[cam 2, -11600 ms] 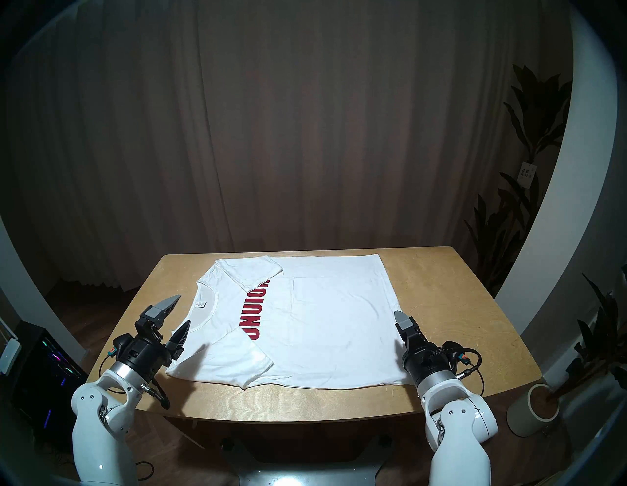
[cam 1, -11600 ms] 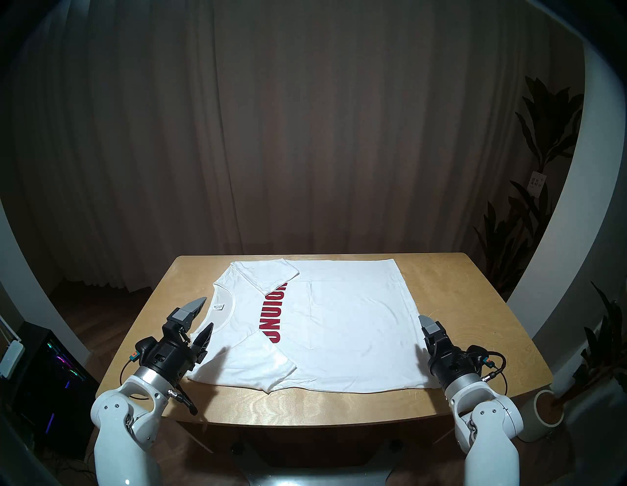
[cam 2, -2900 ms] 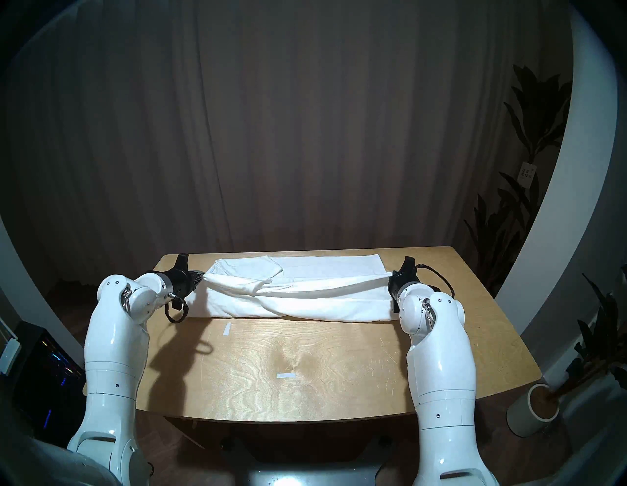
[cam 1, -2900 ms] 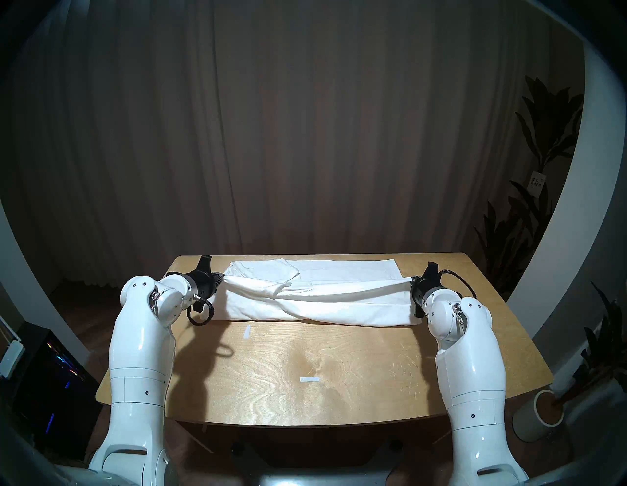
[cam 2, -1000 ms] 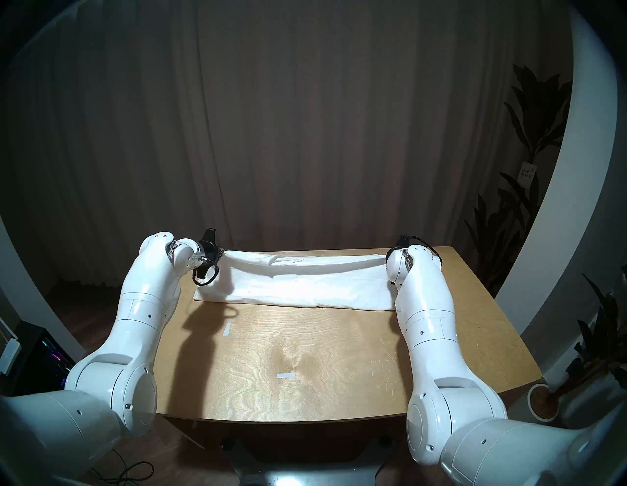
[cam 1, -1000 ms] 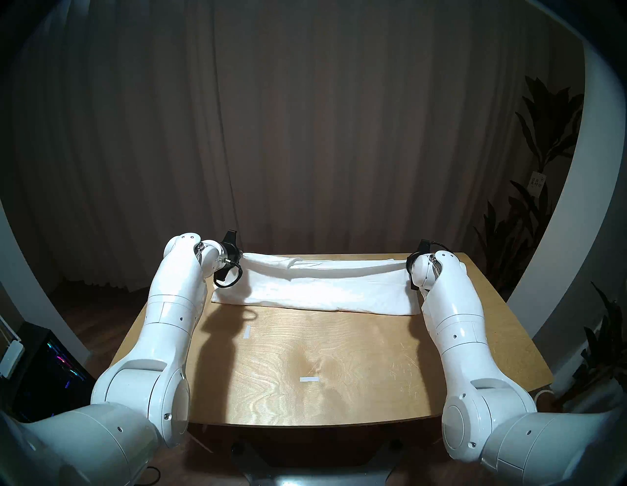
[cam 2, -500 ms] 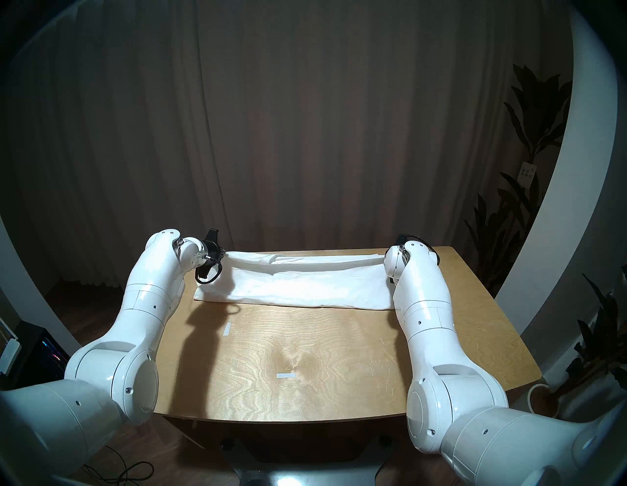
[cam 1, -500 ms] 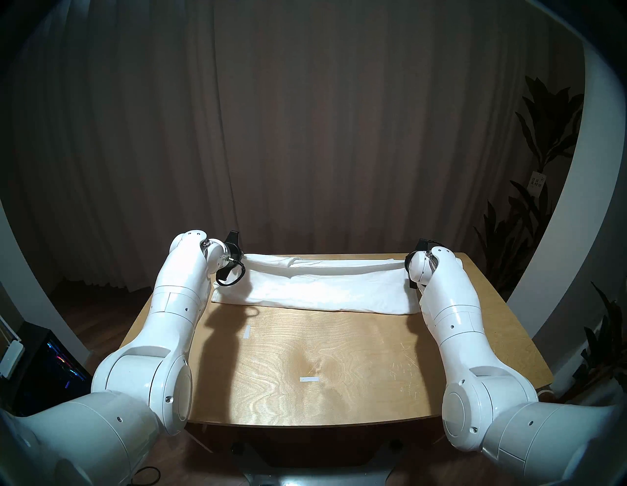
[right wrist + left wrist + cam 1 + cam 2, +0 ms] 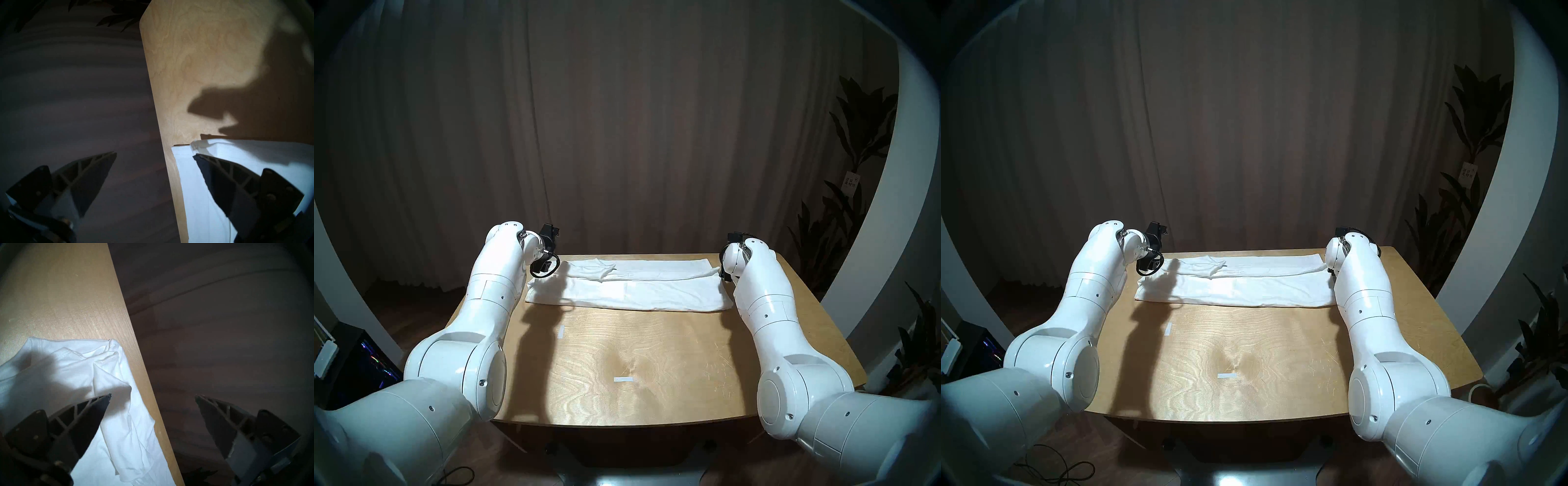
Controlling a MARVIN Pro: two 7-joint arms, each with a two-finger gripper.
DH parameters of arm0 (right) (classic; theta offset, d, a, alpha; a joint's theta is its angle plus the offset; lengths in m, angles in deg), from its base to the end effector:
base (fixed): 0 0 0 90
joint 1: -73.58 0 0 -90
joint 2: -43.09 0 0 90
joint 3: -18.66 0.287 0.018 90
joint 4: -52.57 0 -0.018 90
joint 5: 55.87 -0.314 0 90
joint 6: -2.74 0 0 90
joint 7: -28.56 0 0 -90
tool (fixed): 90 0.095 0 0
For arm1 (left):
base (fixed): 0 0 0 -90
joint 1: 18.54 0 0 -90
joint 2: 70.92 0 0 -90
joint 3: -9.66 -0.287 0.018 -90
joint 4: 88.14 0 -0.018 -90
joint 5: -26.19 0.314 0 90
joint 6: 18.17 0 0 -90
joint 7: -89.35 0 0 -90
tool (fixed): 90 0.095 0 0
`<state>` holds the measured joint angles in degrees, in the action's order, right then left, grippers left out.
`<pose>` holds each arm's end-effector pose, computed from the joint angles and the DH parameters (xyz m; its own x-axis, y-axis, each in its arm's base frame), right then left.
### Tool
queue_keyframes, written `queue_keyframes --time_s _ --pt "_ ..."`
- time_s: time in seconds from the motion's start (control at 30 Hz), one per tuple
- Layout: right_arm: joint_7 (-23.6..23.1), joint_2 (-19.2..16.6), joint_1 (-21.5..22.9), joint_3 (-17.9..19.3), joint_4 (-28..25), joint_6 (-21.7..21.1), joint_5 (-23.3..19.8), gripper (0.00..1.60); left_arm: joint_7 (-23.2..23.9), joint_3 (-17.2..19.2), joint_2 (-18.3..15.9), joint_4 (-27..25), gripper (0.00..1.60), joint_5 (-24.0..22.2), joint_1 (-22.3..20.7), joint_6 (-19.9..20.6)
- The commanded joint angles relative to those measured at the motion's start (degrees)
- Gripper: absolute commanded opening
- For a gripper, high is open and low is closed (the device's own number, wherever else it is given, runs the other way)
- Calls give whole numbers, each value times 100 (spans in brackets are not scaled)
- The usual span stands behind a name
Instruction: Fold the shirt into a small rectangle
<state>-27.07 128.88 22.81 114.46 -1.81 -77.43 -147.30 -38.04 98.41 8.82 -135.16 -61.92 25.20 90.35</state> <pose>0.5854 -0.0837 -0.2563 -0.2900 -0.9561 -0.0431 -0.4813 0.1846 -0.8569 0.6053 0.0809 -0.2368 0.2061 0.9614 0.1824 0.5593 -0.2687 0.7842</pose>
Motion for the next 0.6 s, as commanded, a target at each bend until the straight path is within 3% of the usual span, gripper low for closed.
queue_keyframes --time_s 0.0,0.33,0.57 --pt "-73 -29 391 -7 5 12 7 160 126 -16 17 17 160 41 -494 -79" --pt "-140 -97 599 -20 212 43 48 160 332 -95 51 271 160 140 -695 -202" --pt "-456 -228 680 -16 367 -58 56 160 918 -225 -47 493 160 300 -564 -222"
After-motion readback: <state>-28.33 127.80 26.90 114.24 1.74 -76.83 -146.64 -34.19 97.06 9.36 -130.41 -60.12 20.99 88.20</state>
